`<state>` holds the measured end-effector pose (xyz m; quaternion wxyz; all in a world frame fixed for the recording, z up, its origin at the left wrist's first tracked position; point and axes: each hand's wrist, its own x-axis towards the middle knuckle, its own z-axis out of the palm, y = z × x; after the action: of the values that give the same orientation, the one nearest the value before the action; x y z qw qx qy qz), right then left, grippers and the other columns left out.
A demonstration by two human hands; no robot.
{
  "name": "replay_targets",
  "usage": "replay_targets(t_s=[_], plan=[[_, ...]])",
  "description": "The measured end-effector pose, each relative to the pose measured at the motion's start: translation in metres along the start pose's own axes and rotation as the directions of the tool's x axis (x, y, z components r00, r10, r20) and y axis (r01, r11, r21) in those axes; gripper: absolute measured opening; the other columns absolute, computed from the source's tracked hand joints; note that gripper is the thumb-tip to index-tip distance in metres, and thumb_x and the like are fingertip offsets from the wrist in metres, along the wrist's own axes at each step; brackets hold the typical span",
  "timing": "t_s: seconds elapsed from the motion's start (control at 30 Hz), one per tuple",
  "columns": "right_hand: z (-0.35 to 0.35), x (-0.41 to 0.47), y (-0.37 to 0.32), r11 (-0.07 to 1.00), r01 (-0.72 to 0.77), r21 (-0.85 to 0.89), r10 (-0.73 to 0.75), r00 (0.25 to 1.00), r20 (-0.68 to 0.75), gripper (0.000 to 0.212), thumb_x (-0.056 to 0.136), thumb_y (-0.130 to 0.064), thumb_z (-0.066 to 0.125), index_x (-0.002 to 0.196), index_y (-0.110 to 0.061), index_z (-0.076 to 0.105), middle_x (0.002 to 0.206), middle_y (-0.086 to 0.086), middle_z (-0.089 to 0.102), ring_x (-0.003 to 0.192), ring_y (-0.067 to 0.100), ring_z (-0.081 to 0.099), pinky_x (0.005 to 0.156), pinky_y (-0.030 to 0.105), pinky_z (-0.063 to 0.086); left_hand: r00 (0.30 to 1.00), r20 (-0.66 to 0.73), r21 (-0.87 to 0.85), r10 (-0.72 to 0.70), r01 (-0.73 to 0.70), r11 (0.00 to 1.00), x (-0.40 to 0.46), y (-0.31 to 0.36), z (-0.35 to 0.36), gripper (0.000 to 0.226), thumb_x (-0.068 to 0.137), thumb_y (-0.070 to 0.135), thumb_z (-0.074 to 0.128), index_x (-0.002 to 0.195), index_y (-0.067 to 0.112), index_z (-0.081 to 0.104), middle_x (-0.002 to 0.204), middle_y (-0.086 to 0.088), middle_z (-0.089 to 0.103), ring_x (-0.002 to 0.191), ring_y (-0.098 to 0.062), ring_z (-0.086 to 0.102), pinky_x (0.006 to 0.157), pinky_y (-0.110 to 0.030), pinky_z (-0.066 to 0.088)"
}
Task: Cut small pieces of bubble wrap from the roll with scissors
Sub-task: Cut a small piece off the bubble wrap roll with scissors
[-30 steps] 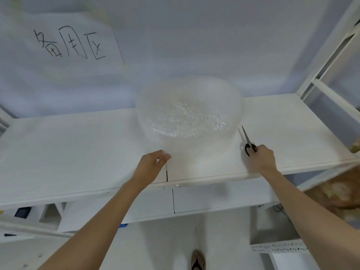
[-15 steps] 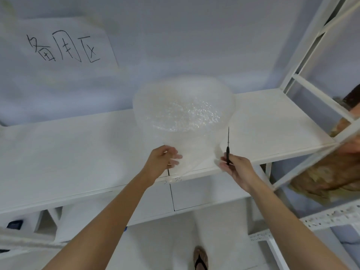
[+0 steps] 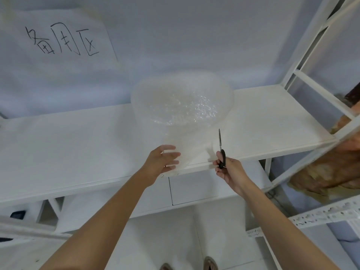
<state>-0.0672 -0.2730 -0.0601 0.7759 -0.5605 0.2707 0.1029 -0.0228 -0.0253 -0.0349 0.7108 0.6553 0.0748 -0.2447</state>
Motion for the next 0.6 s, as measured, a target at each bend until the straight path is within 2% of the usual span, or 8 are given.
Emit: replay_targets(t_s=[0.17,0.27,0.33,0.47,0.6], plan=[[-0.013,-0.009,0.004,0.999,-0.029,-0.042,0.033,0.995,0.094,0.028,0.089,-0.034,0.067,0.075,-0.011,0.059,0.081,0.008,0.06,0.055,0.015,0.047,0.064,0.028,0.048,0.997,0.009,0.062,-0.076,0.076,0.995,0.0,-0.01,0.011,0.027,0.089,0.009,0.066,0.116,0.012,0.065,0.114,-0.008,0.072,0.102,-0.026,0.07,0.091,-0.033,0.056],[-0.02,-0.017,0.012,0.997,-0.068,-0.035,0.073,0.981,0.179,0.032,0.079,-0.04,0.068,0.07,-0.011,0.058,0.076,0.008,0.06,0.056,0.016,0.048,0.063,0.028,0.044,0.995,-0.015,0.039,-0.099,0.1,0.994,0.001,-0.012,0.015,0.025,0.09,0.007,0.065,0.115,0.009,0.065,0.111,-0.01,0.073,0.101,-0.027,0.071,0.093,-0.035,0.056],[-0.024,-0.022,0.02,0.994,-0.105,-0.037,0.111,0.963,0.246,0.034,0.076,-0.042,0.067,0.07,-0.011,0.056,0.076,0.009,0.059,0.056,0.015,0.048,0.06,0.027,0.042,0.993,-0.052,0.0,-0.105,0.105,0.994,0.001,-0.013,0.016,0.024,0.09,0.006,0.066,0.113,0.006,0.065,0.109,-0.011,0.074,0.096,-0.025,0.072,0.09,-0.033,0.057],[-0.027,-0.029,0.045,0.979,-0.187,-0.086,0.205,0.904,0.376,0.042,0.083,-0.046,0.067,0.071,-0.009,0.052,0.079,0.011,0.06,0.056,0.015,0.046,0.058,0.025,0.04,0.991,-0.095,-0.04,-0.09,0.086,0.995,-0.002,-0.016,0.017,0.021,0.09,0.004,0.065,0.111,0.002,0.065,0.107,-0.013,0.074,0.091,-0.024,0.07,0.089,-0.032,0.057],[-0.02,-0.036,0.065,0.949,-0.275,-0.154,0.314,0.865,0.39,0.041,0.076,-0.046,0.068,0.067,-0.008,0.056,0.076,0.012,0.06,0.058,0.016,0.045,0.058,0.026,0.041,0.991,-0.114,-0.038,-0.067,0.063,0.997,-0.007,-0.02,0.017,0.021,0.088,0.009,0.07,0.108,0.003,0.067,0.108,-0.013,0.074,0.092,-0.023,0.069,0.091,-0.031,0.055]])
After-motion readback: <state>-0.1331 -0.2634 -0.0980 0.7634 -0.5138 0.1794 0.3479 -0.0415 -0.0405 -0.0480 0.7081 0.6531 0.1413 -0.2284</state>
